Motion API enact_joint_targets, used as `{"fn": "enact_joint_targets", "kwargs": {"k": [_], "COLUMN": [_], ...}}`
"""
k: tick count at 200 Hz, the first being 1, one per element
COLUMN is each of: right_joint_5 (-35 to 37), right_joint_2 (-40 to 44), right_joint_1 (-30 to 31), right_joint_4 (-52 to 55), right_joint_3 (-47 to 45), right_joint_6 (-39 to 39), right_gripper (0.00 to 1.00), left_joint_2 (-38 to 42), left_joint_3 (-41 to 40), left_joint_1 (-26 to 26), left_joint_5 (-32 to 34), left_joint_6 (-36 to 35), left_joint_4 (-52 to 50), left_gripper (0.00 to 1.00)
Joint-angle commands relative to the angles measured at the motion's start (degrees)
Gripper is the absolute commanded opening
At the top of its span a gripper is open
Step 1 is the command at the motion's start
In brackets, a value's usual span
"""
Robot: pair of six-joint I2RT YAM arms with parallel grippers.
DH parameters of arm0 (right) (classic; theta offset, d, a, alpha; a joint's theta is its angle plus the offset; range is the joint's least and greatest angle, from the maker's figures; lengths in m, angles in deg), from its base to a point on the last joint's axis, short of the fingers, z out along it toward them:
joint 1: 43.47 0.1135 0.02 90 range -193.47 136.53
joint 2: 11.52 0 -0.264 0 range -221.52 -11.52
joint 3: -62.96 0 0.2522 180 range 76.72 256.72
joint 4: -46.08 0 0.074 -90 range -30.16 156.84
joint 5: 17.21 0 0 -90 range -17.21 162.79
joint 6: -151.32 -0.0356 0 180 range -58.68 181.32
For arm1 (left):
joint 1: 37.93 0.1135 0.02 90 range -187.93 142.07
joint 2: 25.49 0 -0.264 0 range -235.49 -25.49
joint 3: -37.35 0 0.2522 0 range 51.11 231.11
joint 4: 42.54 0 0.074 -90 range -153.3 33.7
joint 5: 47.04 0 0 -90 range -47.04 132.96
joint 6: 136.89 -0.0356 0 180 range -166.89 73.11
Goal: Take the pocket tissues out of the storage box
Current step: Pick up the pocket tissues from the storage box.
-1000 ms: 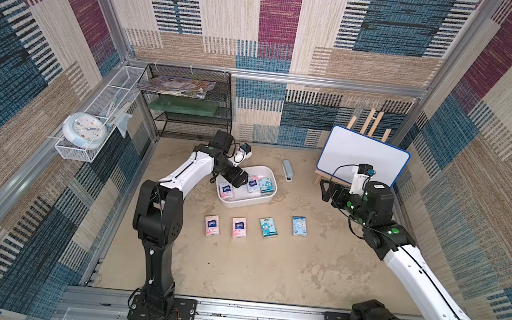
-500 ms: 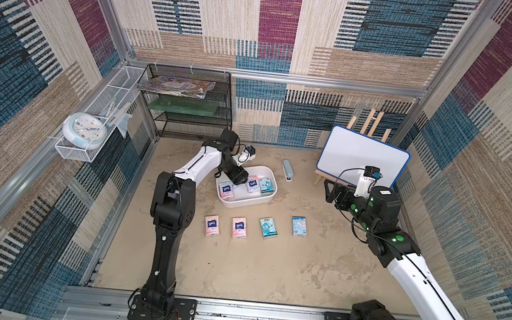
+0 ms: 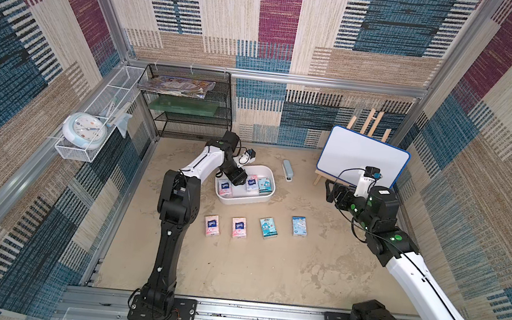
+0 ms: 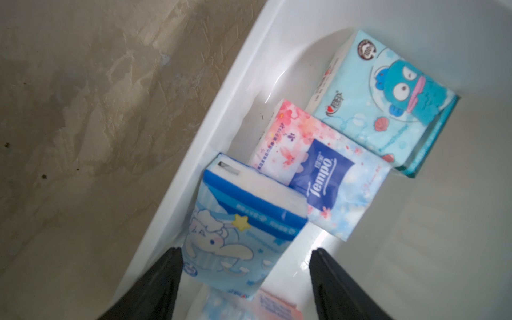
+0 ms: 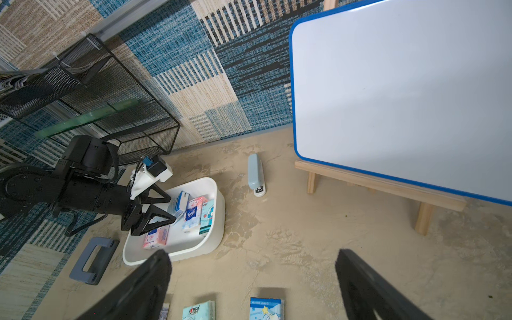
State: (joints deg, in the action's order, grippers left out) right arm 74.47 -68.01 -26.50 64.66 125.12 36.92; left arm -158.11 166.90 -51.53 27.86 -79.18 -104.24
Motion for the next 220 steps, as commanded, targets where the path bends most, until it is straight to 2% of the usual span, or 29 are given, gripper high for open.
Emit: {"fn": "enact_joint_targets", "kwargs": {"k": [1,51,74,93,116,149,190,220], "right_joint_5": [0.3,-0.4,-1.0,-1.5,-1.9,-2.2,-2.0,-2.1], "right_joint_2": [-0.5,-2.2,-3.2,-3.9,-4.8,-5.2,-4.9,-4.7], "right_joint_1": [0.0,-0.2,-0.2,-0.2,-0.3,-0.3,-0.4,-0.4], "right_joint_4": [-1.7,-2.8,-3.4,-3.9,-4.0,-4.0,-3.3,-2.5], "right_joint_3": [0.4,0.3,0.2,0.2,0.8,0.8,0.7,1.1], "right_joint_6": [0.5,0.4,0.1,0.2,0.7,1.0,1.3,1.5], "right_gripper": [0.98,0.98,0.98,0.98,0.98,0.98,0.98,0.98], "left_joint_2": [-0.2,3.5,5.8,7.3,8.5,8.1,5.4,2.6], "left_joint_3": [0.2,-3.6,-5.3,-5.8,-5.9,-5.6,-3.5,-0.8], "left_joint_1": [-0.3,-1.1,-1.3,-1.3,-1.3,-1.2,-1.2,-1.2], "left_joint_5": [-3.7,-9.1,-11.1,-9.7,-5.5,-1.7,-3.6,-4.8], "left_joint_6": [0.6,1.4,1.7,1.8,0.6,-2.5,-2.9,-3.1], "left_joint_4": [-1.5,-2.2,-2.2,-2.2,-2.2,-2.2,-2.6,-3.3], "left_gripper": [0.72,0.58,0.55,0.55,0.58,0.73,0.83,0.87]}}
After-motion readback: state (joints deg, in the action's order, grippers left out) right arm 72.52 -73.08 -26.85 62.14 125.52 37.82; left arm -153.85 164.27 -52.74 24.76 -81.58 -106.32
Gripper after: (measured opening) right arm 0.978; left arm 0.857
